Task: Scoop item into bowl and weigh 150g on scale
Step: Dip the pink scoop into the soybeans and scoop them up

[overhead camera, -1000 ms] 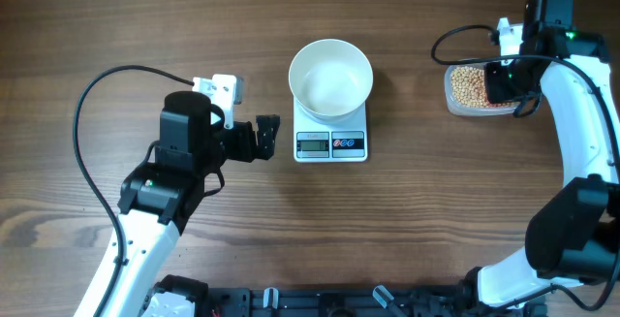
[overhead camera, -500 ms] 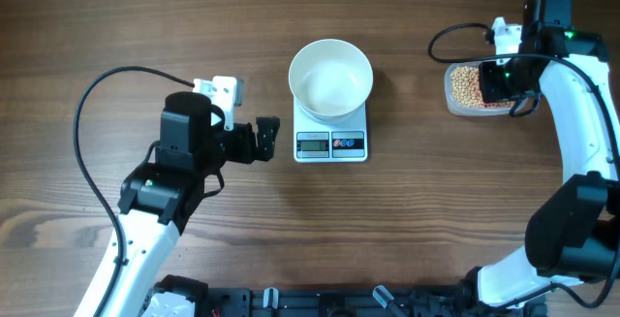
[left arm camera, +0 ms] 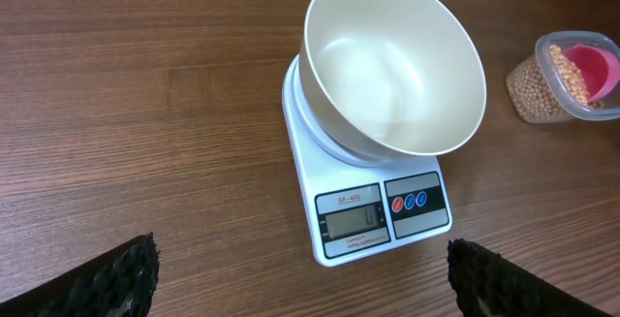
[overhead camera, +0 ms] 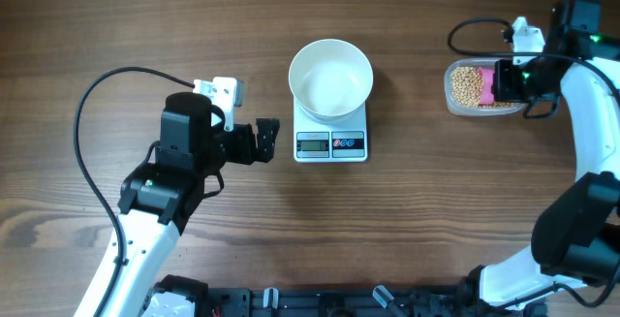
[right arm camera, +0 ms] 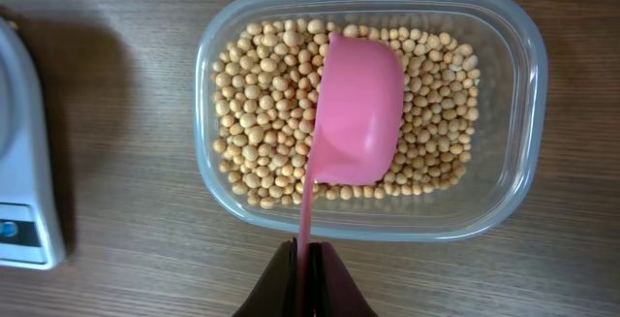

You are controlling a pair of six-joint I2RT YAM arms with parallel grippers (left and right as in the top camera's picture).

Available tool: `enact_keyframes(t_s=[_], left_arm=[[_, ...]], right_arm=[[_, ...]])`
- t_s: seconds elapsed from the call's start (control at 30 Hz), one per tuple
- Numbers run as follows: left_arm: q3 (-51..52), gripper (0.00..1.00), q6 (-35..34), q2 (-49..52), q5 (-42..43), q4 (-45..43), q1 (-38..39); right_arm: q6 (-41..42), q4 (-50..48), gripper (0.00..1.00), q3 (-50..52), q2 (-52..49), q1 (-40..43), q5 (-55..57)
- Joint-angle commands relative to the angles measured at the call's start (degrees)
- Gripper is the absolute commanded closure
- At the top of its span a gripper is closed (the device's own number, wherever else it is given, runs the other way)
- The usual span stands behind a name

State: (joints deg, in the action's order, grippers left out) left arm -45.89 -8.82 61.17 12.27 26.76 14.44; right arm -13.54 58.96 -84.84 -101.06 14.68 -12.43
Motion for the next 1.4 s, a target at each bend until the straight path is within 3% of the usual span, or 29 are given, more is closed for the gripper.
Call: enact_keyframes(t_s=[0.0, 0.57, 1.37], left_arm=[[0.2, 0.00, 1.1, -0.8, -0.3, 0.0, -0.5], [0.2, 0.00, 1.1, -0.8, -0.3, 0.1, -0.5], [0.2, 0.00, 1.1, -0.8, -0.3, 0.0, -0.5]], right_arm=[[0.1, 0.3, 0.96, 0.1, -1.3, 1.1, -8.1], [0.0, 1.3, 0.96, 0.1, -3.1, 1.4, -10.8], [-3.0, 4.7, 0.96, 0.2, -5.4, 10.9, -23.5]])
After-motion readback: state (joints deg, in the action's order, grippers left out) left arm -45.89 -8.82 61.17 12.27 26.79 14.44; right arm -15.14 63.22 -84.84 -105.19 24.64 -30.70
